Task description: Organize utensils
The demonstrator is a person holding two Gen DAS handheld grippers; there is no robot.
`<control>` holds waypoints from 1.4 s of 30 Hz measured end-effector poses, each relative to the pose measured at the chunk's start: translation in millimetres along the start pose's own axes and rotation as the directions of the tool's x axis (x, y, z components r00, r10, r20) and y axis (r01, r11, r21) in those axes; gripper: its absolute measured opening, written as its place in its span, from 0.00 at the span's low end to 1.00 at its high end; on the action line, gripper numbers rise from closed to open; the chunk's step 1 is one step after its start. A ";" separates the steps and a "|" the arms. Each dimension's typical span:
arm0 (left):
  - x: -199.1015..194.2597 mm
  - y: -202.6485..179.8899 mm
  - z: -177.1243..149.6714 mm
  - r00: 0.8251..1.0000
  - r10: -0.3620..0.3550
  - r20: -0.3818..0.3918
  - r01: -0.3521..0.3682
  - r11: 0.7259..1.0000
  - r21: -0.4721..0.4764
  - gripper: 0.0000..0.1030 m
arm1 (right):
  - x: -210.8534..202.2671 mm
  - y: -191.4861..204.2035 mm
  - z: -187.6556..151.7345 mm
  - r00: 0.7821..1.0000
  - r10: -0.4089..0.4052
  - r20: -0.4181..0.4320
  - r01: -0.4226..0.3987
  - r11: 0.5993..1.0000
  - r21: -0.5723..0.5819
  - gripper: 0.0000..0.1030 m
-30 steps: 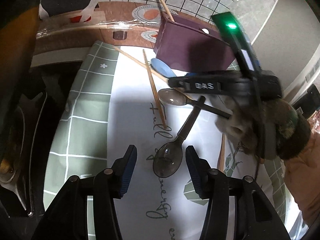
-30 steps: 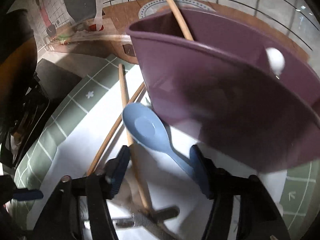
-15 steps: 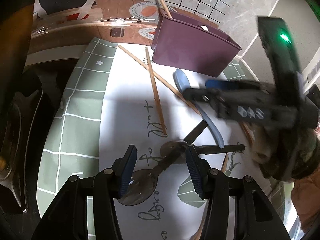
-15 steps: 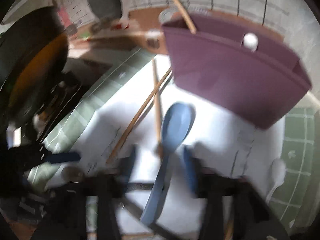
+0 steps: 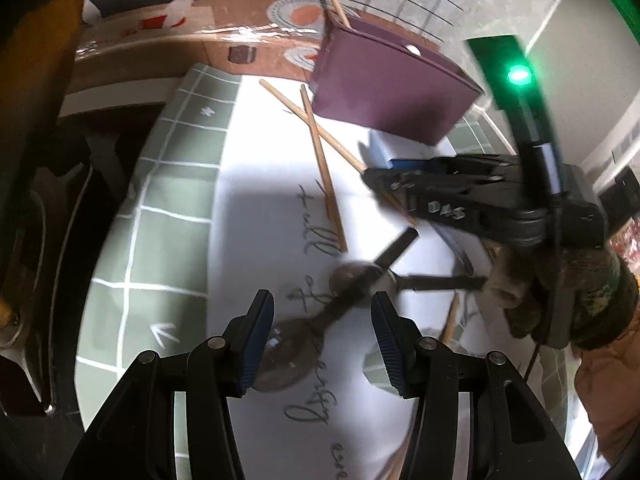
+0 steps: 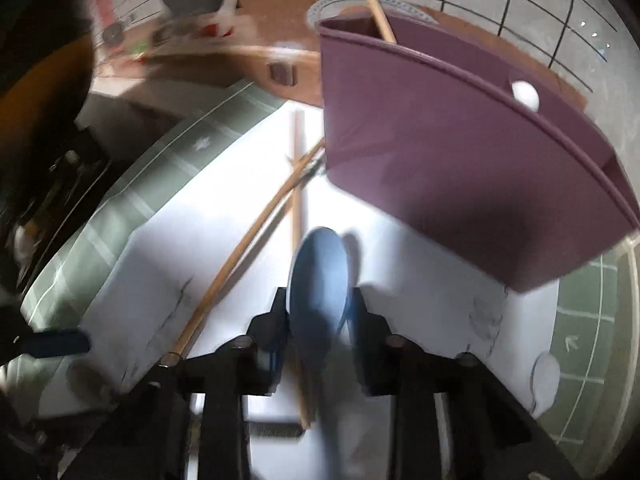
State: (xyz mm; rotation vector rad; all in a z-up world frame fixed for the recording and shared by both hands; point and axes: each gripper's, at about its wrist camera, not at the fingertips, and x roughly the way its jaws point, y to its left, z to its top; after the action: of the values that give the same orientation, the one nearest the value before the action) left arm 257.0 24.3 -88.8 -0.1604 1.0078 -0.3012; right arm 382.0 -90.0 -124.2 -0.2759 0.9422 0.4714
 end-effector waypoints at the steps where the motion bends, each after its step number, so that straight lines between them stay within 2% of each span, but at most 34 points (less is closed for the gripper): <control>1: 0.4 -2.4 -2.2 1.000 -0.008 -0.011 0.008 1.000 0.005 0.50 | -6.7 -3.0 -4.5 1.000 -0.004 0.007 0.004 1.000 0.008 0.23; 4: 2.3 -9.9 -9.3 0.996 -0.065 -0.061 0.065 0.998 -0.005 0.50 | -27.5 -15.4 -18.2 0.999 -0.012 0.031 0.011 0.999 0.042 0.23; 7: 10.0 -20.3 -11.6 0.984 -0.133 -0.115 0.130 0.991 -0.038 0.50 | -51.7 -33.1 -39.0 0.999 -0.008 0.044 0.004 0.996 0.085 0.23; 12: 22.5 -34.8 1.9 0.982 -0.143 -0.122 0.133 0.988 -0.083 0.50 | -74.8 -45.8 -80.5 0.998 -0.043 0.035 0.038 0.991 0.127 0.22; 15: 32.6 -42.7 16.4 0.989 -0.094 -0.113 0.084 0.992 -0.096 0.50 | -77.9 -49.6 -99.5 0.998 -0.053 0.026 0.048 0.987 0.155 0.22; 18: 40.8 -48.9 29.5 0.994 -0.015 -0.113 0.002 0.994 -0.108 0.50 | -77.7 -49.9 -110.8 0.998 -0.051 0.024 0.046 0.983 0.179 0.22; 19: 44.3 -53.0 34.1 0.993 0.031 -0.110 -0.044 0.993 -0.114 0.50 | -76.7 -49.2 -113.1 0.999 -0.043 0.024 0.037 0.981 0.189 0.22; 21: 50.1 -57.1 40.6 0.988 0.110 -0.104 -0.124 0.983 -0.136 0.50 | -76.2 -47.9 -119.2 0.999 -0.028 0.022 0.023 0.978 0.210 0.21; 26: 63.1 -58.8 53.8 0.968 0.236 -0.085 -0.249 0.946 -0.208 0.54 | -77.2 -40.8 -134.8 0.998 -0.053 0.019 0.048 0.974 0.220 0.21; 30: 71.3 -66.5 59.3 0.953 0.298 -0.058 -0.303 0.942 -0.147 0.58 | -80.7 -42.3 -141.3 0.997 -0.069 0.024 0.061 0.971 0.231 0.21; 33: 69.1 -67.6 54.9 0.963 0.266 -0.043 -0.268 0.963 -0.036 0.58 | -84.2 -46.1 -143.3 0.997 -0.071 0.029 0.062 0.970 0.234 0.21; 36: 59.1 -56.0 41.9 0.983 0.185 -0.020 -0.183 0.979 0.090 0.58 | -88.6 -50.1 -142.6 0.997 -0.076 0.035 0.065 0.970 0.233 0.21; 37: 56.6 -51.0 36.8 0.982 0.187 -0.017 -0.183 0.974 0.137 0.59 | -89.9 -51.0 -142.1 0.996 -0.077 0.038 0.066 0.970 0.233 0.21; 40: 51.0 -44.0 26.1 0.959 0.281 0.034 -0.281 0.926 0.253 0.59 | -91.4 -52.4 -139.6 0.996 -0.075 0.046 0.063 0.971 0.232 0.21; 41: 48.6 -41.0 25.1 0.958 0.284 0.029 -0.282 0.926 0.251 0.57 | -90.9 -52.7 -138.7 0.996 -0.074 0.047 0.061 0.971 0.233 0.21; 42: 46.3 -35.1 27.5 0.964 0.264 -0.006 -0.257 0.942 0.217 0.57 | -90.3 -52.8 -138.0 0.996 -0.072 0.048 0.059 0.970 0.234 0.21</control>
State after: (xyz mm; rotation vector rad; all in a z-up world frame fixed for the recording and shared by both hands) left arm 297.2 -23.9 -102.2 0.1747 1.0109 -0.1687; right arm 265.8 -218.3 -126.2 -0.0802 0.9213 0.3030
